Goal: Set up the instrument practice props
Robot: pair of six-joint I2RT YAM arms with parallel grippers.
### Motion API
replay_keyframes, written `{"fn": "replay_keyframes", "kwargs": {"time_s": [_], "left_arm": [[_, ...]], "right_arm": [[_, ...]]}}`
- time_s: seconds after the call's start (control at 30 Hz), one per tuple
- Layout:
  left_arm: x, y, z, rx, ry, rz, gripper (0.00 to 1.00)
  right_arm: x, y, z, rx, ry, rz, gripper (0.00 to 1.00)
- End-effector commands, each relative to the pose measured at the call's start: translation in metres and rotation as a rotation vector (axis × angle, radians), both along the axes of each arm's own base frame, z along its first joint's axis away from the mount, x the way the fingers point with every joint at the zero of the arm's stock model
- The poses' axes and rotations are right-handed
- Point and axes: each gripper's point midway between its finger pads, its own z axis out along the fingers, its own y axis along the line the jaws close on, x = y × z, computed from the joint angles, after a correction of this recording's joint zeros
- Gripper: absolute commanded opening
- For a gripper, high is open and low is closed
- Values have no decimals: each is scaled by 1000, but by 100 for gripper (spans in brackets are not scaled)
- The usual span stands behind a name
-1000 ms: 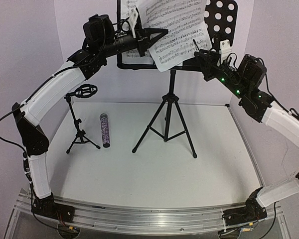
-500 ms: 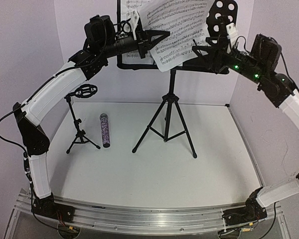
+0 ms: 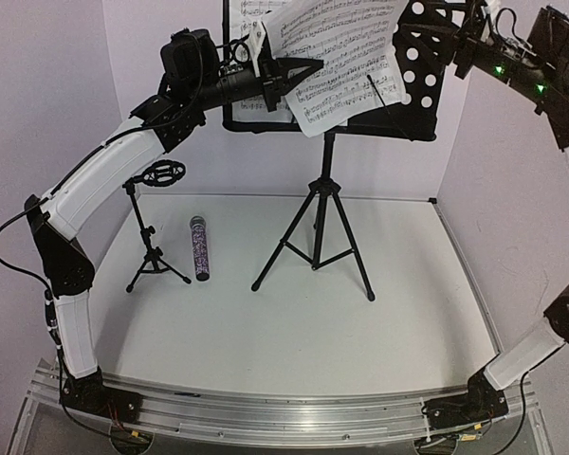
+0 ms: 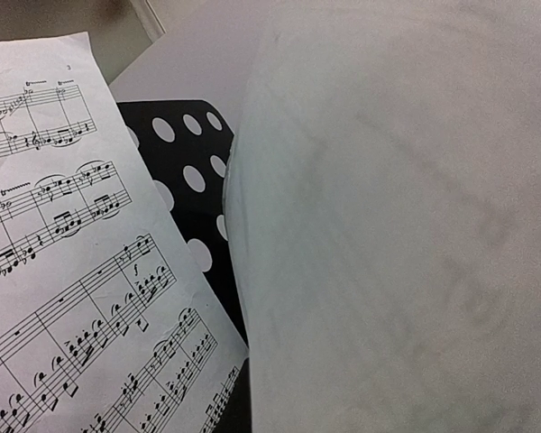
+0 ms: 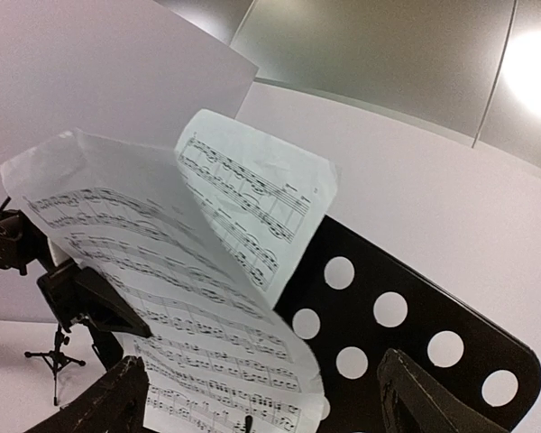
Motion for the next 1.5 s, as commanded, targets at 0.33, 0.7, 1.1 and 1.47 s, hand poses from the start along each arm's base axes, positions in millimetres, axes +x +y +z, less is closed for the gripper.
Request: {"fn": "replay_keyframes", "kwargs": {"time_s": [0.33, 0.7, 1.1, 1.47], "left_arm": [[-11, 9, 17, -35, -51, -10, 0], [-11, 8, 15, -26, -60, -10, 0], [-13, 9, 17, -29, -62, -11, 0], [-14, 10, 19, -33, -66, -11, 0]], "right_arm": [[35, 6, -16, -32, 105, 330, 77], [42, 15, -7, 36, 102, 430, 63], [53, 34, -14, 49, 138, 489, 44], [55, 31, -24, 52, 158, 436, 18]]}}
